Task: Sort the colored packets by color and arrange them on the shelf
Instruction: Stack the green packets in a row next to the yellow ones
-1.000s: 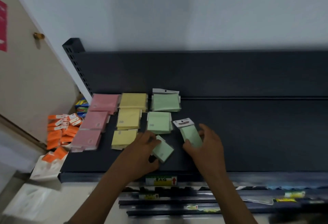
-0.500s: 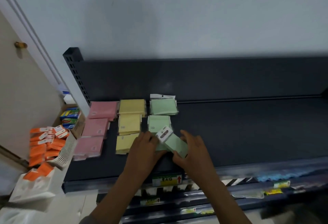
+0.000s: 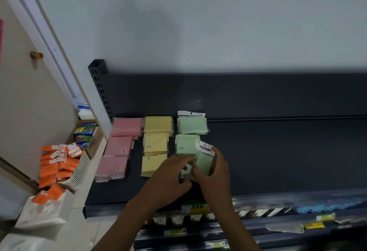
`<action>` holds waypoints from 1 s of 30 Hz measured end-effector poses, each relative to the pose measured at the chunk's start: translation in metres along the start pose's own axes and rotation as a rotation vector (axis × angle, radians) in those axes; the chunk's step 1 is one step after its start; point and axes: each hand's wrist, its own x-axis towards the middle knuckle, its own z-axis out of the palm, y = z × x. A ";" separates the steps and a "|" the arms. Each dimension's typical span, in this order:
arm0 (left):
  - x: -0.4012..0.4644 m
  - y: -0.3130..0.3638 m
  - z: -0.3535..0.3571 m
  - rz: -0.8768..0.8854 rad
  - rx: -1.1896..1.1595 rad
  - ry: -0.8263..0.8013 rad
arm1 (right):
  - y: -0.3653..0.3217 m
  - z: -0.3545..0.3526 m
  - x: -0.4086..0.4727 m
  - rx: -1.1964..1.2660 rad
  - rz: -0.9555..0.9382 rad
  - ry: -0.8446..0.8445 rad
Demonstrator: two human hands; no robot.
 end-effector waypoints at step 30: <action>0.016 -0.023 0.021 0.051 0.421 0.042 | 0.000 -0.031 0.027 0.090 0.257 -0.431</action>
